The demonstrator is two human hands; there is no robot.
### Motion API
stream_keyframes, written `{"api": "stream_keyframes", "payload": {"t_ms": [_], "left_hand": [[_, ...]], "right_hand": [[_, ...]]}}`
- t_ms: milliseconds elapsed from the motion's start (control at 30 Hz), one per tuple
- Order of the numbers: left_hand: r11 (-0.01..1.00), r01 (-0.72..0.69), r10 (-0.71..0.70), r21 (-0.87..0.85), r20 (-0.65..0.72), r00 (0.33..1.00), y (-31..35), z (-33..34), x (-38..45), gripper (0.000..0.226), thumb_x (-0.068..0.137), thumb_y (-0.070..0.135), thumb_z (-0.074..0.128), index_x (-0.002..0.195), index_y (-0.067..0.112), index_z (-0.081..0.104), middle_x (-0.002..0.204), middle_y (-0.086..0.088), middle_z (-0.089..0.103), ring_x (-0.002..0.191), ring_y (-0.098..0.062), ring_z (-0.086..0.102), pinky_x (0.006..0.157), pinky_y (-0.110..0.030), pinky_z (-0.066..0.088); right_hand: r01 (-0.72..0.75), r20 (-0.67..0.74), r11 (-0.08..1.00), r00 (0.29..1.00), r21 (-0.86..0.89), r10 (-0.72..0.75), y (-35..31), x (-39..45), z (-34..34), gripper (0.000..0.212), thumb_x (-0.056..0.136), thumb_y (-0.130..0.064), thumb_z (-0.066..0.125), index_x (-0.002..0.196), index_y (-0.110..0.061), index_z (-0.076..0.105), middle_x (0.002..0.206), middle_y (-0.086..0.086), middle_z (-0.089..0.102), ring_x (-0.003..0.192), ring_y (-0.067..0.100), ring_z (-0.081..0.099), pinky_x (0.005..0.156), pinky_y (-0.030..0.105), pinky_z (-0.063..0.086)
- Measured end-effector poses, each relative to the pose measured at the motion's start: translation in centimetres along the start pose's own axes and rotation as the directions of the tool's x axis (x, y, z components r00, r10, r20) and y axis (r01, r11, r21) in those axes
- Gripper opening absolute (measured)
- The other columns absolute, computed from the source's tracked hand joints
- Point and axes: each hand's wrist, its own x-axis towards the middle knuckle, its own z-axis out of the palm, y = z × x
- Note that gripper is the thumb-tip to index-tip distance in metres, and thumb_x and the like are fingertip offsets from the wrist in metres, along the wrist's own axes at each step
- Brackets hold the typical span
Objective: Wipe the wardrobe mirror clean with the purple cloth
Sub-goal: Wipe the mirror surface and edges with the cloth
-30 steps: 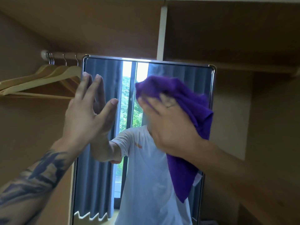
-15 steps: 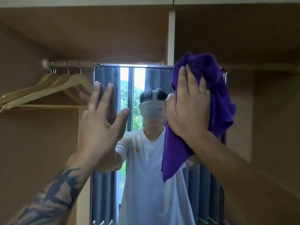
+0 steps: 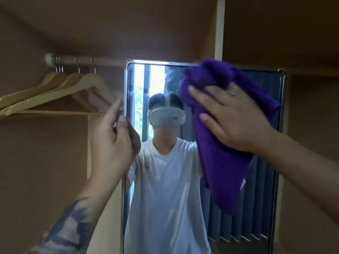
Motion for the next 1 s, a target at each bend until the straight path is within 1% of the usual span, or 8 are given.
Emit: {"api": "stream_keyframes", "payload": {"t_ms": [67,233,367,500,667,767,933,1000], "left_hand": [[0.991,0.057,-0.054,-0.119,0.027,0.998,0.1,-0.2,0.3,0.036,0.108,0.004,0.046,0.132,0.025,0.062,0.084,0.011,0.06,0.063,0.017,0.058,0.063,0.0,0.045],[0.965,0.108,-0.093,-0.238,0.072,0.993,0.0,-0.5,0.2,0.038,0.108,0.006,0.047,0.128,0.035,0.061,0.09,-0.003,0.056,0.059,0.008,0.053,0.06,-0.004,0.043],[0.938,0.164,-0.135,-0.304,0.116,0.984,-0.3,-0.8,0.6,0.038,0.108,0.007,0.048,0.129,0.036,0.062,0.09,0.001,0.062,0.068,-0.003,0.053,0.063,-0.015,0.048],[0.924,0.213,-0.166,-0.317,0.169,0.972,-0.8,-1.2,0.9,0.035,0.108,0.012,0.051,0.13,0.035,0.064,0.124,0.014,0.073,0.119,-0.006,0.066,0.109,-0.046,0.051],[0.928,0.223,-0.191,-0.298,0.133,0.973,-1.2,-0.8,1.2,0.034,0.107,0.013,0.053,0.136,0.028,0.062,0.118,0.012,0.076,0.103,-0.004,0.069,0.102,-0.043,0.056],[0.956,0.173,-0.157,-0.236,0.085,0.984,-1.4,-0.7,0.9,0.035,0.107,0.012,0.054,0.138,0.025,0.062,0.131,0.007,0.071,0.117,-0.005,0.067,0.109,-0.053,0.05],[0.969,0.143,-0.135,-0.203,0.057,0.989,-1.3,-0.7,0.7,0.034,0.107,0.017,0.055,0.139,0.025,0.064,0.124,0.021,0.071,0.113,0.004,0.066,0.105,-0.037,0.052],[0.968,0.148,-0.136,-0.2,0.071,0.988,-1.3,-0.9,0.7,0.034,0.107,0.017,0.055,0.139,0.024,0.064,0.127,0.017,0.072,0.118,-0.002,0.066,0.108,-0.043,0.052]], "right_hand": [[-0.212,-0.046,0.977,0.976,-0.005,0.212,0.5,-1.5,0.4,0.063,0.107,-0.051,0.031,0.164,-0.025,0.021,0.162,0.011,0.037,0.142,0.039,0.04,0.122,0.054,0.022],[-0.515,-0.138,0.846,0.836,0.138,0.531,-5.3,0.7,1.6,0.061,0.109,-0.045,0.029,0.163,-0.018,0.022,0.17,0.007,0.024,0.15,0.045,0.027,0.119,0.06,0.026],[-0.374,-0.19,0.919,0.9,0.126,0.392,-10.3,6.1,1.5,0.062,0.107,-0.047,0.031,0.162,-0.018,0.028,0.166,0.005,0.033,0.147,0.038,0.036,0.118,0.058,0.028],[-0.158,-0.22,0.982,0.959,0.105,0.177,-13.3,9.3,2.0,0.06,0.106,-0.045,0.035,0.161,-0.021,0.034,0.16,0.002,0.044,0.148,0.034,0.037,0.123,0.053,0.02],[-0.015,-0.189,1.0,0.982,0.014,0.017,-10.2,7.6,2.3,0.063,0.105,-0.052,0.037,0.16,-0.021,0.037,0.156,0.003,0.05,0.15,0.037,0.034,0.124,0.054,0.019],[-0.118,-0.172,0.993,0.978,-0.007,0.115,-6.7,4.6,2.0,0.063,0.104,-0.052,0.039,0.159,-0.021,0.037,0.153,0.008,0.052,0.144,0.042,0.041,0.123,0.056,0.022],[-0.39,-0.099,0.921,0.916,-0.004,0.388,0.4,-1.6,1.1,0.064,0.107,-0.051,0.028,0.163,-0.019,0.022,0.158,0.017,0.04,0.138,0.044,0.042,0.122,0.059,0.018],[-0.48,-0.11,0.877,0.871,0.02,0.479,2.3,-3.6,1.0,0.065,0.107,-0.051,0.027,0.163,-0.017,0.022,0.158,0.019,0.037,0.138,0.045,0.041,0.121,0.062,0.02]]}}
